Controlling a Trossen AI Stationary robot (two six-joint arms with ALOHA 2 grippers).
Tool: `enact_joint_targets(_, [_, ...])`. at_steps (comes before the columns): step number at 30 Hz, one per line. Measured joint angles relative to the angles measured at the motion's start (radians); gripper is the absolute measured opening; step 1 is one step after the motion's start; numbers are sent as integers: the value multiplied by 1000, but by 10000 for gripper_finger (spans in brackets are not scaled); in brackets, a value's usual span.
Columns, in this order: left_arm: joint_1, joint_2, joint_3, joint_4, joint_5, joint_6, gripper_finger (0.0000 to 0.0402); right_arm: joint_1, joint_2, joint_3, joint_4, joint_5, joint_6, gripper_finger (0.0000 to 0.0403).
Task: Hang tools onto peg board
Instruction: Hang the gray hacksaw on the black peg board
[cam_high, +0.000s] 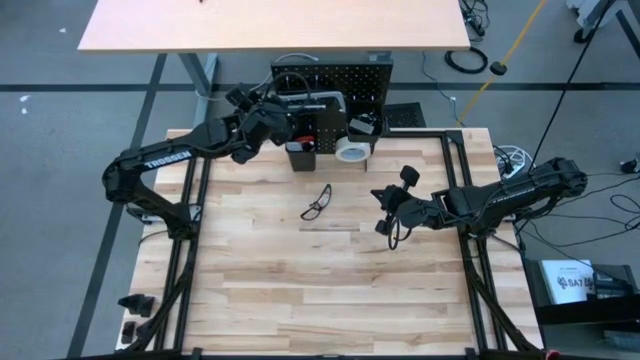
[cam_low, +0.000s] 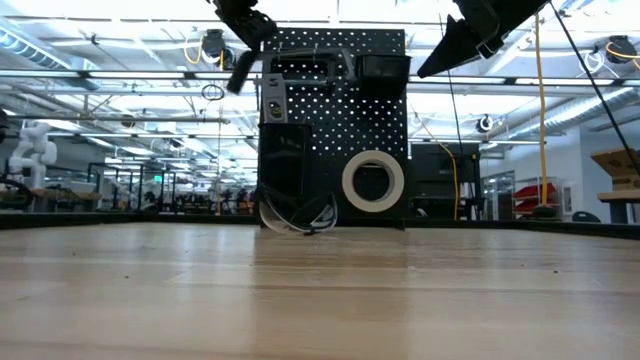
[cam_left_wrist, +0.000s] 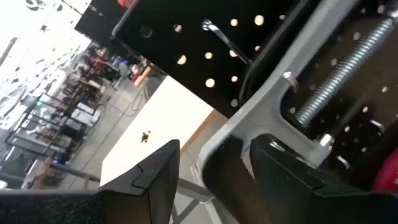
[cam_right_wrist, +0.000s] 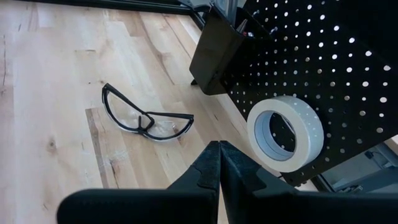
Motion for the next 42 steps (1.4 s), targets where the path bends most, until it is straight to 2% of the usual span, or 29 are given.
enact_joint_targets(6, [8, 1, 0, -21, 40, 20, 199, 0, 0, 0, 0, 0, 4, 0])
enact_joint_targets(20, [8, -12, 0, -49, 37, 10, 199, 0, 0, 0, 0, 0, 3, 0])
enact_joint_targets(35, [8, -108, -5, -434, 89, -422, 199, 0, 0, 0, -9, 0, -1, 0])
enact_joint_targets(38, [-3, -134, -71, -452, 89, -462, 199, 0, 0, 0, -8, -1, -1, 0])
enact_joint_targets(42, [-22, -197, -228, -432, 115, -513, 199, 0, 0, 0, -8, -22, -1, 0])
